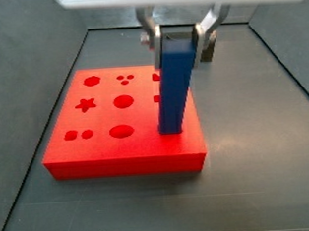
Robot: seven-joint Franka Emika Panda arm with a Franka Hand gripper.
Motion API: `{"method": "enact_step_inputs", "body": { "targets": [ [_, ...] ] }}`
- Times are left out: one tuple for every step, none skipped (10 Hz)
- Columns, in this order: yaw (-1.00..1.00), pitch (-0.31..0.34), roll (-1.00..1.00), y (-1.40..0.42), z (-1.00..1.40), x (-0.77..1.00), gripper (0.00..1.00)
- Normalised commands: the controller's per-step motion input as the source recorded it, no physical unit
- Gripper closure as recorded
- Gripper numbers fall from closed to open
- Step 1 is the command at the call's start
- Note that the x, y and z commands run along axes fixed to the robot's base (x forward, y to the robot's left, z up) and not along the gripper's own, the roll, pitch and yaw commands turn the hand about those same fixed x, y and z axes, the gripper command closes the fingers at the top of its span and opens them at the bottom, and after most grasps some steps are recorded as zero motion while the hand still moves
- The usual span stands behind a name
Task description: Insert the rectangle object.
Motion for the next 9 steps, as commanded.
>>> {"method": "enact_step_inputs", "body": {
  "targets": [
    [-0.05,-0.081,-0.13,0.03,-0.54,0.0,1.0],
    [-0.13,-0.049,-0.25,0.0,-0.56,0.0,1.0],
    [-0.13,-0.041,-0.27,0.0,-0.57,0.01,1.0],
    [-0.11,-0.034,-0.26,0.0,-0.59,0.05,1.0],
    [-0.08,-0.021,-0.23,0.0,-0.66,0.07,1.0],
    [-0.03,-0.047,-0.15,0.02,-0.76,0.01,1.0],
    [0.0,-0.053,-0.07,0.02,-0.2,0.0,1.0],
    [0.0,0.0,0.01,0.0,0.0,0.0,1.0],
    [0.0,0.0,0.0,0.0,0.0,0.0,1.0]
  ]
}}
